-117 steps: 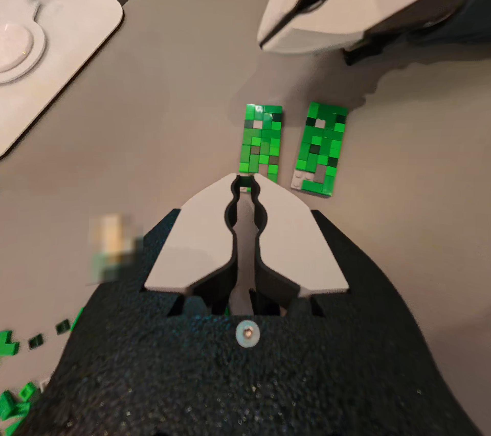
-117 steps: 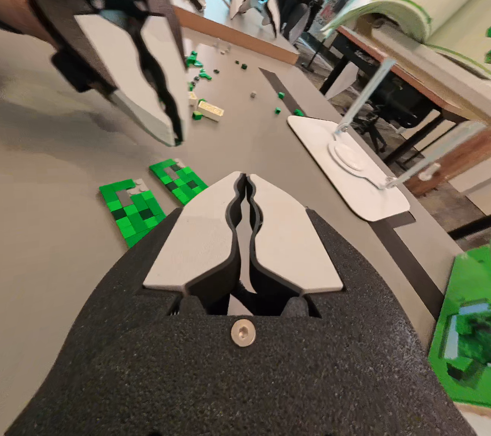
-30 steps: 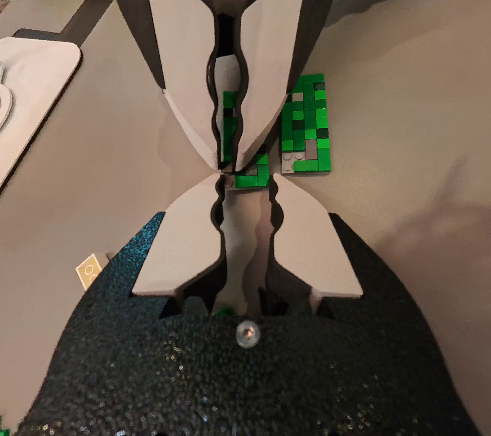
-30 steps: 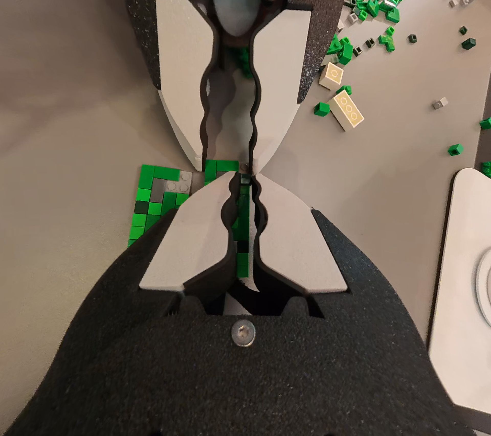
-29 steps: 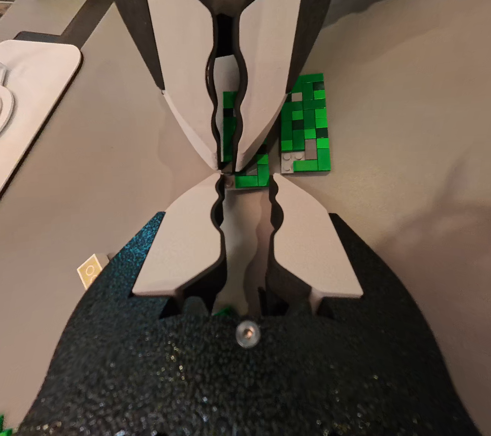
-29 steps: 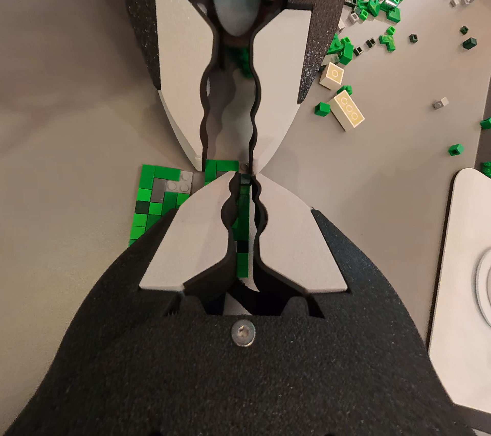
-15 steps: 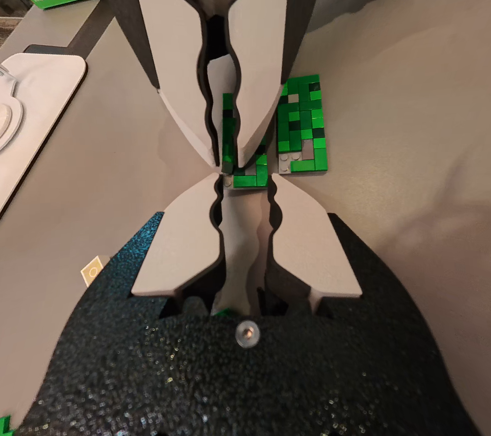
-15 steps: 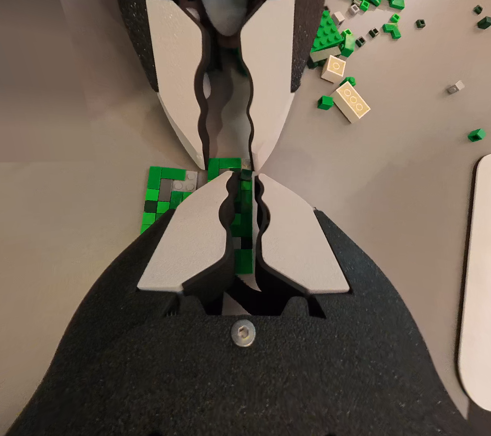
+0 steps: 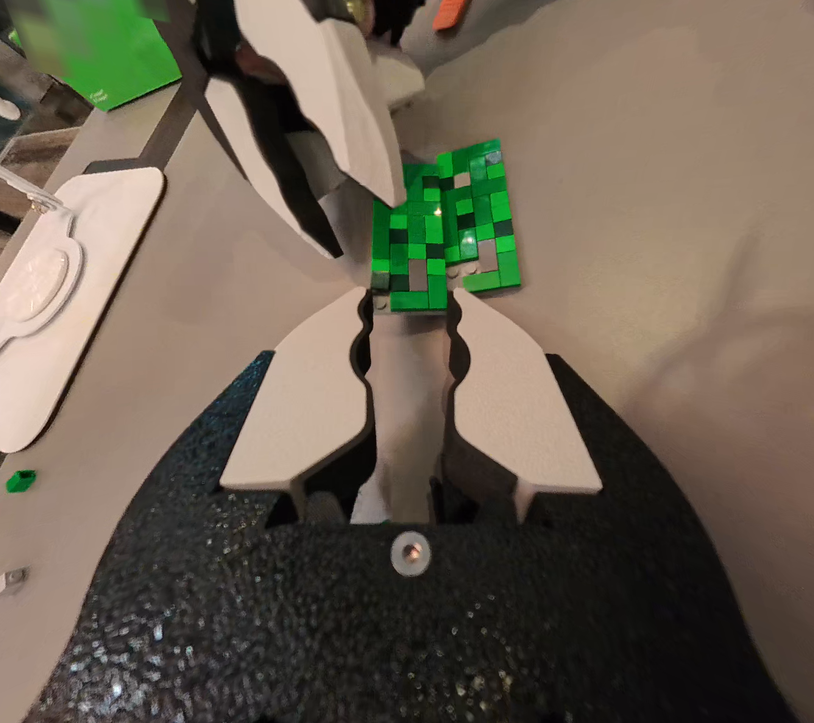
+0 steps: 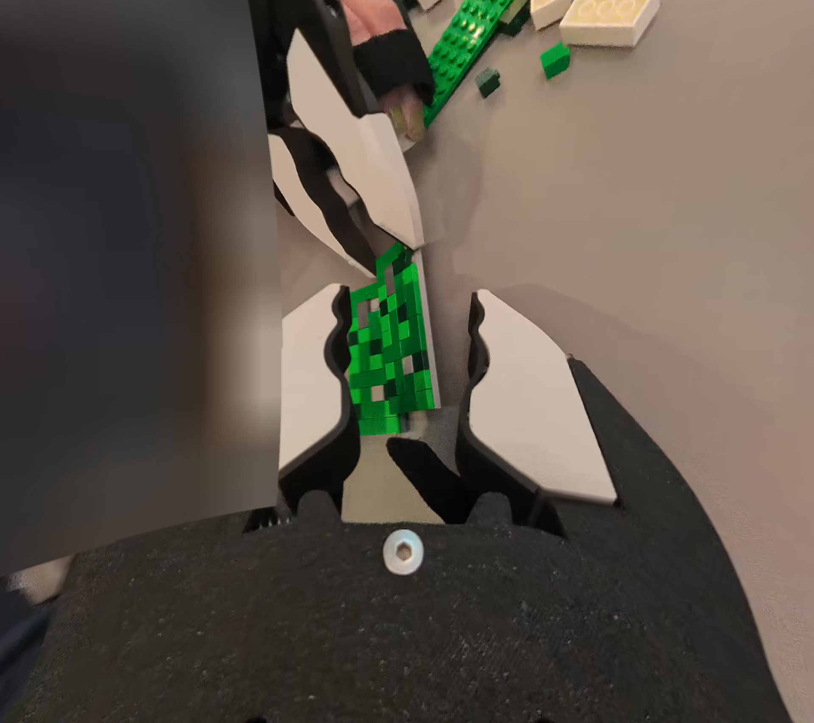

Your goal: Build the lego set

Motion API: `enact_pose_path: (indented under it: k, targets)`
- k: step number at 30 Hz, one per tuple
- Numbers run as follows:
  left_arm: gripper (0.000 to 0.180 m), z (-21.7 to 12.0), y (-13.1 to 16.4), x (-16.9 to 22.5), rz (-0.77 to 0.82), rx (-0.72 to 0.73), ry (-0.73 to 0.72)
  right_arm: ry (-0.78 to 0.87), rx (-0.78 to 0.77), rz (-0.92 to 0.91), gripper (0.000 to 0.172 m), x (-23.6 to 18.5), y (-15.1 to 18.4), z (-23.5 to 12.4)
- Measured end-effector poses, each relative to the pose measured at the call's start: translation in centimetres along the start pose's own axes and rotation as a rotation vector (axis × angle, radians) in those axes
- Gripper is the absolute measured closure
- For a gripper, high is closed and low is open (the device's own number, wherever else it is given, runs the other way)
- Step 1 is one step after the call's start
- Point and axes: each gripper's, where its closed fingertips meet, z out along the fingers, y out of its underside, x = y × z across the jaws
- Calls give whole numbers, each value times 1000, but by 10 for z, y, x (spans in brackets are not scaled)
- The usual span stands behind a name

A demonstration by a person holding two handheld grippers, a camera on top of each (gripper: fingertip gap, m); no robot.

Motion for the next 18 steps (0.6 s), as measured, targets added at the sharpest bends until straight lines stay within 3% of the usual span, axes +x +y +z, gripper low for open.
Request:
enact_pose_path:
  k: [9,18]
  targets:
    - [149,-24,-13,10,-75,54,114,-346,-111,271,131,-30,2,-2]
    - [149,-46,-27,17,-98,96,161,-540,-161,310,150,-71,1,9]
